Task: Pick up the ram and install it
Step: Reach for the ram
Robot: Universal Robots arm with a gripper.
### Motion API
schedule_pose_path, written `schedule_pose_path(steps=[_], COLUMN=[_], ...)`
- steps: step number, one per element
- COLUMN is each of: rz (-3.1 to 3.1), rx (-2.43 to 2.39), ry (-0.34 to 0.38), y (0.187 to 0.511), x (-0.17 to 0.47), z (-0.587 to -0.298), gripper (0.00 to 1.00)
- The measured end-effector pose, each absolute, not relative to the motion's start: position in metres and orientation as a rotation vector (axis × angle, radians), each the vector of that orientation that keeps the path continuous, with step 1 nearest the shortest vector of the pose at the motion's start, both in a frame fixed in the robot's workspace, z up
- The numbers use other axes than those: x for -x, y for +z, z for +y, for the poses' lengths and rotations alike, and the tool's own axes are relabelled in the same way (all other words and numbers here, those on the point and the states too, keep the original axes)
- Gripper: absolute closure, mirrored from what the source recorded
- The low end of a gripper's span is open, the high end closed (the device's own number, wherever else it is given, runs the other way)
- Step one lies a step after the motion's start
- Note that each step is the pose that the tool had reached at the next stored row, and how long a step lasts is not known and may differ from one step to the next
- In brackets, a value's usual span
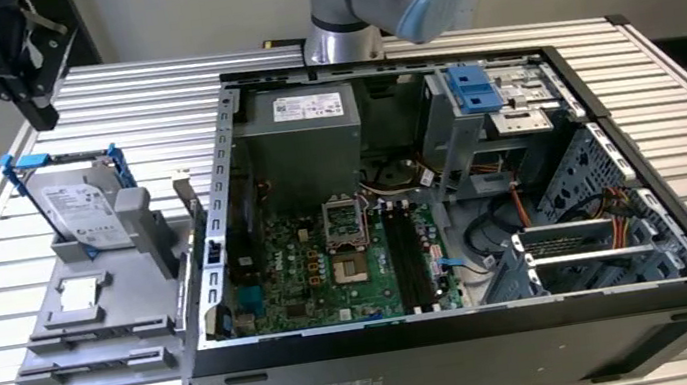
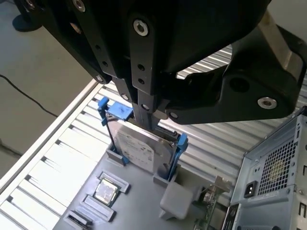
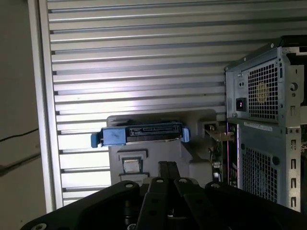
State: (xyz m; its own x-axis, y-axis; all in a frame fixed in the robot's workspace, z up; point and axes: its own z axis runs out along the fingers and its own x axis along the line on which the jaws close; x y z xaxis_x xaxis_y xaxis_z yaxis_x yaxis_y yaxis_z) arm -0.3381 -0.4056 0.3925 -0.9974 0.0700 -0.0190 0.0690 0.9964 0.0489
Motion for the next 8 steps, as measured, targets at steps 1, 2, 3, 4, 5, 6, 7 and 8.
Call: schedule_pose_path(steps=[1,2,3,4,5,6,7,8], rz=[3.118,3.118,3.118,3.118,3.118,3.118,3.118,3.118], rx=[-0.109,-0.109,-0.108,-0.108,-0.109,-0.108,-0.109,-0.108], ry=[0.075,0.075,0.075,0.075,0.075,0.075,0.075,0.075], y=[0.392,0.392,0.392,0.392,0.392,0.392,0.392,0.392], x=[0.338,0.339,0.339,0.339,0.340,0.340,0.340,0.340], z=[-0.409,-0.412,-0.415,-0.419,-0.422,-0.426,-0.430,-0.434], gripper=[1.00,1.00,1.00,1.00,1.00,1.00,1.00,1.00])
